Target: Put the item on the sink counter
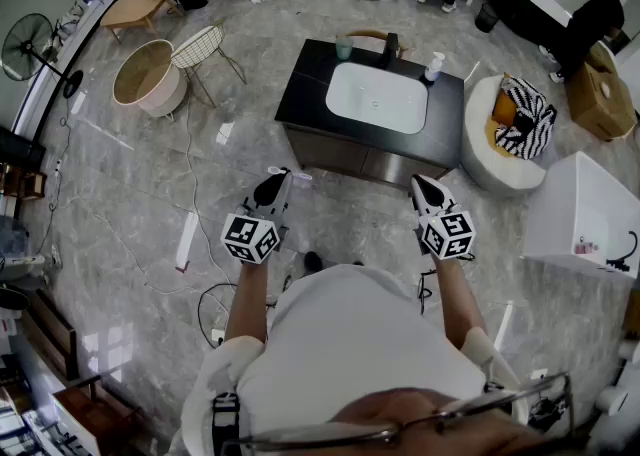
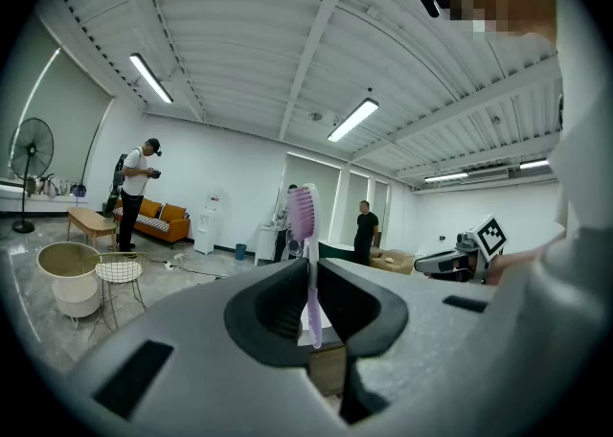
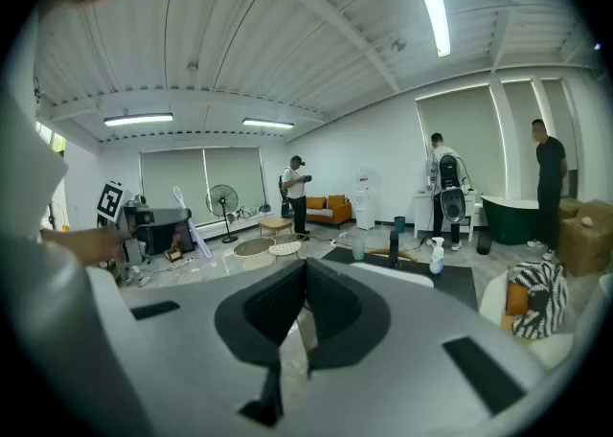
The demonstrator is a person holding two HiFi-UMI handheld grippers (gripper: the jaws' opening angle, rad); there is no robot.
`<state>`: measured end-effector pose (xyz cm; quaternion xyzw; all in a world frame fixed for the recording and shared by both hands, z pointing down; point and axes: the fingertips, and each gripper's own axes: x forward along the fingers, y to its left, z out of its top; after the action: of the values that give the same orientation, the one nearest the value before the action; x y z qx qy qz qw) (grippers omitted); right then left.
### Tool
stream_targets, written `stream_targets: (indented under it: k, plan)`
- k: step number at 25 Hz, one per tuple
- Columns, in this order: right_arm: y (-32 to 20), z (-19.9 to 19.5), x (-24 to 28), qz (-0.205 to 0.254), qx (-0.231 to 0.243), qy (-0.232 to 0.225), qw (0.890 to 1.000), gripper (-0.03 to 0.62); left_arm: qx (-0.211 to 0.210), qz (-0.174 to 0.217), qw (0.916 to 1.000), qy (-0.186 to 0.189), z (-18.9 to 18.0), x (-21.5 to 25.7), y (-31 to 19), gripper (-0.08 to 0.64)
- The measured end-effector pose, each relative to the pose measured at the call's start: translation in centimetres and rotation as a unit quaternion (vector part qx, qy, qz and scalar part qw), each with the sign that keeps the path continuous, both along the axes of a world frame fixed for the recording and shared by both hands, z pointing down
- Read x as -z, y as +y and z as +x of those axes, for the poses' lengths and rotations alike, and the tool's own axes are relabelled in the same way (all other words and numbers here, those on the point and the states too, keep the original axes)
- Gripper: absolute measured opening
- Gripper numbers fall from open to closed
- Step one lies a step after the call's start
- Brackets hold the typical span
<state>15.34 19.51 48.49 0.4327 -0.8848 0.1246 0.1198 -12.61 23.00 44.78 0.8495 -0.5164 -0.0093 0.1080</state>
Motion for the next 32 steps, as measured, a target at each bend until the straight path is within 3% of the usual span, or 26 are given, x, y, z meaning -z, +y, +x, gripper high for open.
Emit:
stream_targets:
  k: [15,32]
  plan:
    - [0.0,-1.4,0.1,0.006,0.0,0.007,1.0,0.005,-0.007,-0.003,1.0,0.004,-0.9,-0.5,-0.2,0.034]
    - [-0.1,-4.9,-0.4,0.002,-0.036,-0.001,0.999,0.005,-0.032,-0.008,0.9994,0.01,-4.5,-1.4,-1.7,0.034]
